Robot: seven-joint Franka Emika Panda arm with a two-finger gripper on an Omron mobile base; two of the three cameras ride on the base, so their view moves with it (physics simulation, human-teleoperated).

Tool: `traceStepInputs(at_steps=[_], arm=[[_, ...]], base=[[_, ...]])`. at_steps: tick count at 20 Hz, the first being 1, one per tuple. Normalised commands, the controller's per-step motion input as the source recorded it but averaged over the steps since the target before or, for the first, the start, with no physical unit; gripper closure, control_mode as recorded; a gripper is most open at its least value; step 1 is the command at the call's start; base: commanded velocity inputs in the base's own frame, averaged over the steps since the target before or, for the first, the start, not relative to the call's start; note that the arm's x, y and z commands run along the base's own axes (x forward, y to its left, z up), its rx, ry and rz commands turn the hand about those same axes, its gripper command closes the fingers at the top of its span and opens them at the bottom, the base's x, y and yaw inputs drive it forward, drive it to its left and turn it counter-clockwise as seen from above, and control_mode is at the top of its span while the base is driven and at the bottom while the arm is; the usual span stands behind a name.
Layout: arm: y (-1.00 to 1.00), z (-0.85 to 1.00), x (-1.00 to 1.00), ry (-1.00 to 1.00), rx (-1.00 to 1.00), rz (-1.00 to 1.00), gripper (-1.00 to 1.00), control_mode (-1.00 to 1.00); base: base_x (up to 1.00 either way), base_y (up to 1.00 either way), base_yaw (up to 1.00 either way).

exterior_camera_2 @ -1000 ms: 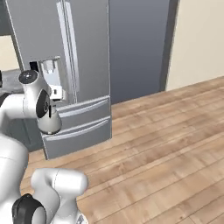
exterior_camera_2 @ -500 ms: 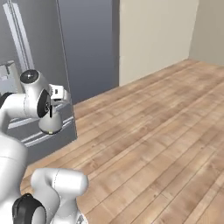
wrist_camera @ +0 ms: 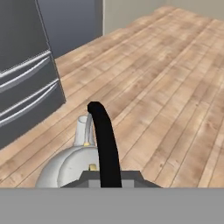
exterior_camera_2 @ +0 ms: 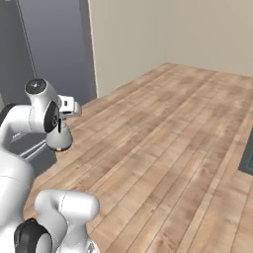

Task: The kettle is done boiling. Turn off the stove, then wait for 300 timesteps before moving the kettle to the dining table.

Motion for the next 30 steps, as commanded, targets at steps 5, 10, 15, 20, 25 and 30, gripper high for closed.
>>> traceStepInputs(at_steps=[5,10,15,20,25,30], arm=[[0.0,0.0,0.0,0.0,0.0,0.0,1.0,1.0],[0.0,0.0,0.0,0.0,0.0,0.0,1.0,1.0],[0.0,0.0,0.0,0.0,0.0,0.0,1.0,1.0],[0.0,0.0,0.0,0.0,0.0,0.0,1.0,1.0],[0.0,0.0,0.0,0.0,0.0,0.0,1.0,1.0],[0.0,0.0,0.0,0.0,0.0,0.0,1.0,1.0]], base=[[0.69,0.12,-0.25],[0.8,0.22,-0.2],[0.83,0.25,-0.19],[0.86,0.25,-0.21],[0.85,0.23,-0.24],[0.7,0.17,-0.32]])
